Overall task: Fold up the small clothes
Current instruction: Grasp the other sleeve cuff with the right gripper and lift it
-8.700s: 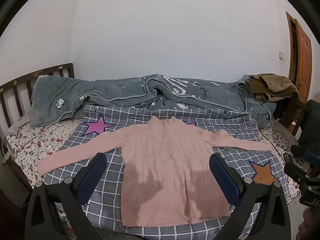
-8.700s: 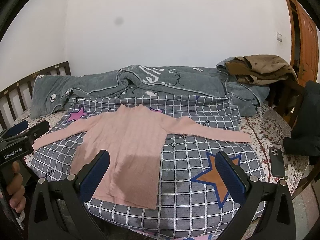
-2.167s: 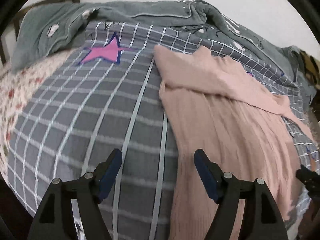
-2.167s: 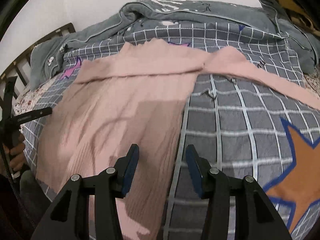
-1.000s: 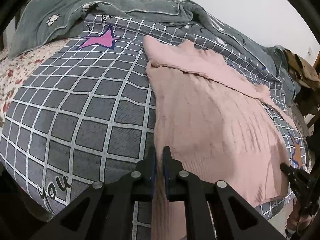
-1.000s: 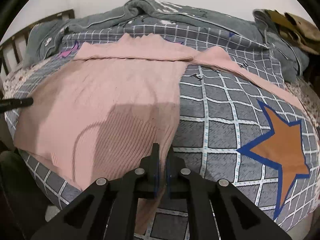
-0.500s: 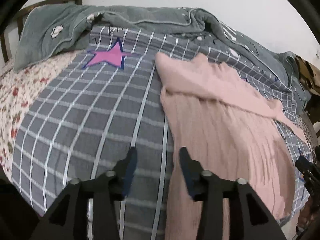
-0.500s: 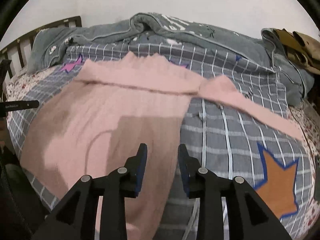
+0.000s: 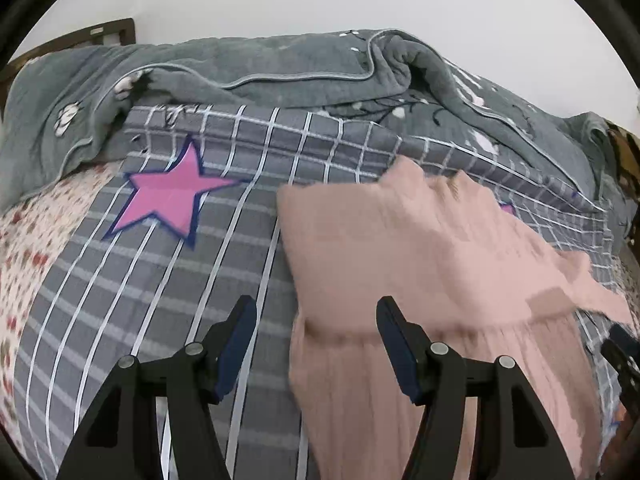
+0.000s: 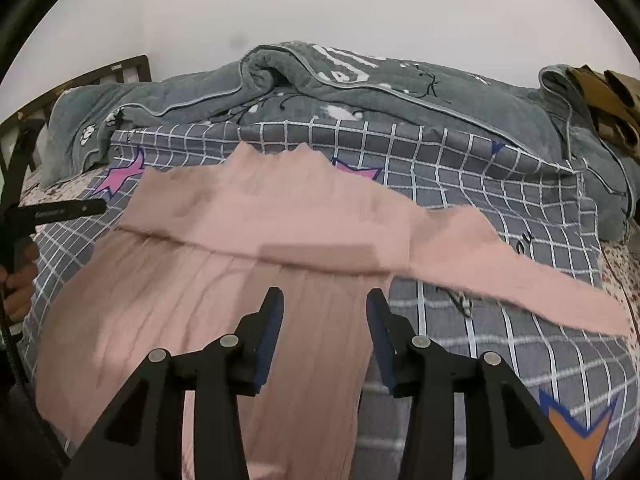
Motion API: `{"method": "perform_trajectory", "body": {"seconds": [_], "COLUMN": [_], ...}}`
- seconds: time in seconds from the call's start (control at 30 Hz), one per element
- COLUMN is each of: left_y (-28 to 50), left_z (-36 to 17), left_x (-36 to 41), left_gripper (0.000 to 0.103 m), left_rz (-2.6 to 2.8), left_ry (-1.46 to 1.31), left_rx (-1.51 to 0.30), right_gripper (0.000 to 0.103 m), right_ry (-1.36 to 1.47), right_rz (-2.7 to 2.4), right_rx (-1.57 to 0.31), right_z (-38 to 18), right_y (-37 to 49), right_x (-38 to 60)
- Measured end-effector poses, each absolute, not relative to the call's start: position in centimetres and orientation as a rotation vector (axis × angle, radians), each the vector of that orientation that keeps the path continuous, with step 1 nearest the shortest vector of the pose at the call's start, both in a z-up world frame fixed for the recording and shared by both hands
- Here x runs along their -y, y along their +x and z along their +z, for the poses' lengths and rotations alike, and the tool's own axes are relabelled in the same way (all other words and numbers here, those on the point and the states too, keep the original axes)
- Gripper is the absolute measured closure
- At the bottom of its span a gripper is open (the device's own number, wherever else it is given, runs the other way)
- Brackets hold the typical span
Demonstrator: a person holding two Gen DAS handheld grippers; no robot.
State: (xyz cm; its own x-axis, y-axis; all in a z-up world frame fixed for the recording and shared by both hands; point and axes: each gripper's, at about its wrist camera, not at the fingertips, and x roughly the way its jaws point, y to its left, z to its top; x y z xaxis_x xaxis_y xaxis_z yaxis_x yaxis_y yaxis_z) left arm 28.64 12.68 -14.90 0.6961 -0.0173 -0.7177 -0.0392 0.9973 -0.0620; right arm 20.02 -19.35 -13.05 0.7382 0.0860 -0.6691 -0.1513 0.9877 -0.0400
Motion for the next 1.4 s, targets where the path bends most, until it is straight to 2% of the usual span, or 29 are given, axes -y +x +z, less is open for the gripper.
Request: {"method": "perform_trajectory", "body": {"seconds": [0.1, 0.23, 0.33, 0.37, 0.4, 0.53, 0.63, 0.7, 0.77, 0.87, 0.93, 1.0, 1.07, 1.3, 1.4], "left_y": [31.7, 35.1, 36.7, 37.0, 37.0, 36.7, 36.3, 36.5, 36.5, 36.0, 35.7, 35.4, 35.2, 33.2, 32.8], "left_z": [-15.5, -17.1, -18.5, -18.8, -18.9, -18.9, -19.1, -19.2, -19.3, -19.6, -19.7, -19.6, -19.6, -19.3, -19.8], "left_x": [-12.4, -12.6, -12.9, -13.1, -13.3, -13.1, -12.7, -12.7, -12.9, -12.4, -11.6, -10.9, -10.1, -9.0, -9.0], "left_gripper": [0.052, 0.056, 0.07, 0.086, 0.089, 0.089, 0.077, 0.06, 0.05, 0.047, 0.046, 0.037, 0.029, 0.026, 0.026], "left_rz": [0.021, 0.035, 0.038, 0.054, 0.066, 0.073, 0.089, 0.114, 0.121, 0.12, 0.108, 0.093, 0.093, 0.105, 0.137], "left_ry": [-0.07, -0.085, -0.097, -0.091, -0.095, -0.064, -0.041, -0.023, -0.018, 0.016, 0.054, 0.089, 0.126, 0.159, 0.164], "left_rx": [-0.805, -0.85, -0.884, -0.88, -0.868, -0.858, -0.86, -0.86, -0.854, -0.845, -0.838, -0.823, -0.808, -0.768, -0.762], "right_gripper": [0.06, 0.06, 0.06, 0.06, 0.06, 0.06, 0.06, 0.06, 0.06, 0.06, 0.05, 0.043, 0.041, 0.041, 0.057], "right_ry": [-0.095, -0.092, -0.094, -0.098, -0.105, -0.098, -0.088, -0.099, -0.103, -0.079, -0.08, -0.067, -0.056, 0.078, 0.17], "right_rz": [0.116, 0.097, 0.099, 0.099, 0.093, 0.056, 0.017, 0.015, 0.024, 0.036, 0.026, -0.038, -0.104, -0.373, -0.401], "right_rx": [-0.734, -0.751, -0.753, -0.752, -0.752, -0.787, -0.85, -0.857, -0.851, -0.78, -0.706, -0.658, -0.642, -0.655, -0.721], "right_z": [-13.6, -14.6, -14.9, -15.0, -15.2, -16.7, -18.6, -18.7, -18.6, -17.2, -15.8, -14.7, -14.0, -13.1, -14.2], "right_y": [22.1, 24.6, 26.0, 26.5, 27.0, 28.7, 29.4, 29.5, 29.2, 27.5, 25.4, 23.7, 22.5, 18.4, 18.3], "right_x": [19.4, 19.8, 20.1, 20.2, 20.3, 20.9, 21.3, 21.3, 21.3, 22.1, 23.6, 26.0, 28.7, 41.3, 45.8]}}
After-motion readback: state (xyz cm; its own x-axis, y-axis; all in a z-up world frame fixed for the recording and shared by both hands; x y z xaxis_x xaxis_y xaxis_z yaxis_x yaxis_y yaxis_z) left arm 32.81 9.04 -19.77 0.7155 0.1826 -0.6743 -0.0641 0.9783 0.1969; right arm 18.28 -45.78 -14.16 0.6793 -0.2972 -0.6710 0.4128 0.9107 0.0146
